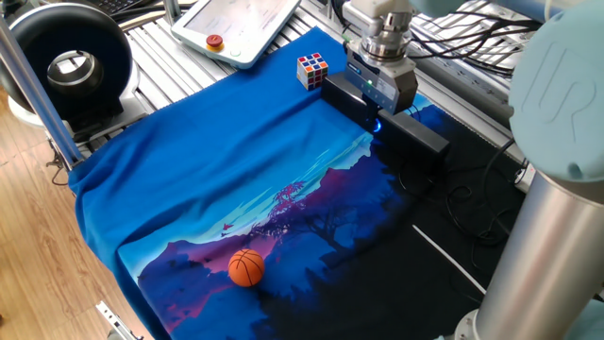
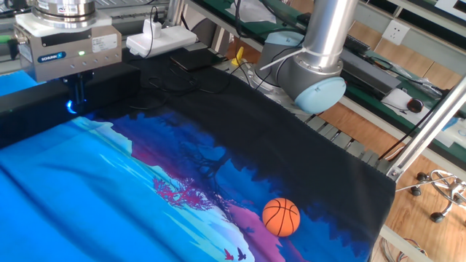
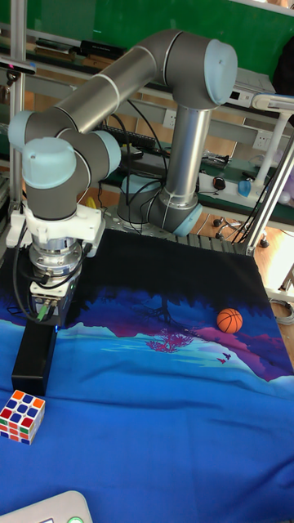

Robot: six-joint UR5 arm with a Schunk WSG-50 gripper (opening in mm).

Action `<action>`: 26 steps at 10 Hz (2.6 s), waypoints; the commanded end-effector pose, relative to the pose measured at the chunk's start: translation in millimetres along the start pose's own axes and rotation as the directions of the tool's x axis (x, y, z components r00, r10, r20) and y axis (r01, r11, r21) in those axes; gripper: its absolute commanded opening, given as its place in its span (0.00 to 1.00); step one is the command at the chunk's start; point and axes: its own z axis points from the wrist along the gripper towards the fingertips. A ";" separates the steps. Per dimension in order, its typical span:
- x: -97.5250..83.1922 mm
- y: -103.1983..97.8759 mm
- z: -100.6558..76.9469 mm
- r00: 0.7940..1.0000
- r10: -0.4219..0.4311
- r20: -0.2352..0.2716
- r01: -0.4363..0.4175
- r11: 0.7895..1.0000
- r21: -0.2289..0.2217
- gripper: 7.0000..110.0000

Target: Turn the knob to decrease the volume of the speaker

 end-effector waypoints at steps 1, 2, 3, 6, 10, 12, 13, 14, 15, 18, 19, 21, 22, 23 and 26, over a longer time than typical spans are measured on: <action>-1.3 -3.6 3.1 1.000 0.008 0.005 -0.008 1.000 -0.004 0.00; -3.7 -5.5 4.6 1.000 0.009 0.005 -0.009 1.000 -0.007 0.00; -6.5 -6.3 3.5 1.000 0.015 0.002 -0.015 1.000 -0.007 0.00; -5.3 -6.6 0.3 0.999 0.024 -0.029 -0.024 1.000 -0.002 0.00; 3.1 -9.4 4.8 0.999 0.014 -0.041 -0.014 1.000 -0.003 0.00; 3.4 -10.8 4.6 0.998 0.020 -0.055 -0.020 1.000 -0.001 0.00; 5.0 -11.5 4.9 0.998 0.022 -0.062 -0.022 1.000 0.000 0.00; 7.2 -12.4 5.3 0.997 0.021 -0.071 -0.021 1.000 0.001 0.00; 8.6 -12.5 5.5 0.997 0.021 -0.078 -0.022 1.000 0.000 0.00; 11.5 -14.4 -0.3 0.995 0.026 -0.092 -0.027 1.000 -0.009 0.00; 12.8 -16.0 -4.9 0.995 0.023 -0.102 -0.025 1.000 -0.011 0.00; 12.9 -22.9 -4.7 0.995 0.018 -0.095 -0.020 1.000 -0.019 0.00; 15.5 -26.7 2.6 0.997 0.004 -0.076 -0.006 1.000 -0.021 0.00; 16.0 -28.2 5.4 0.998 0.002 -0.069 -0.004 1.000 -0.022 0.00; 1.3 -29.3 -7.6 0.995 0.030 -0.090 -0.034 0.998 -0.046 0.00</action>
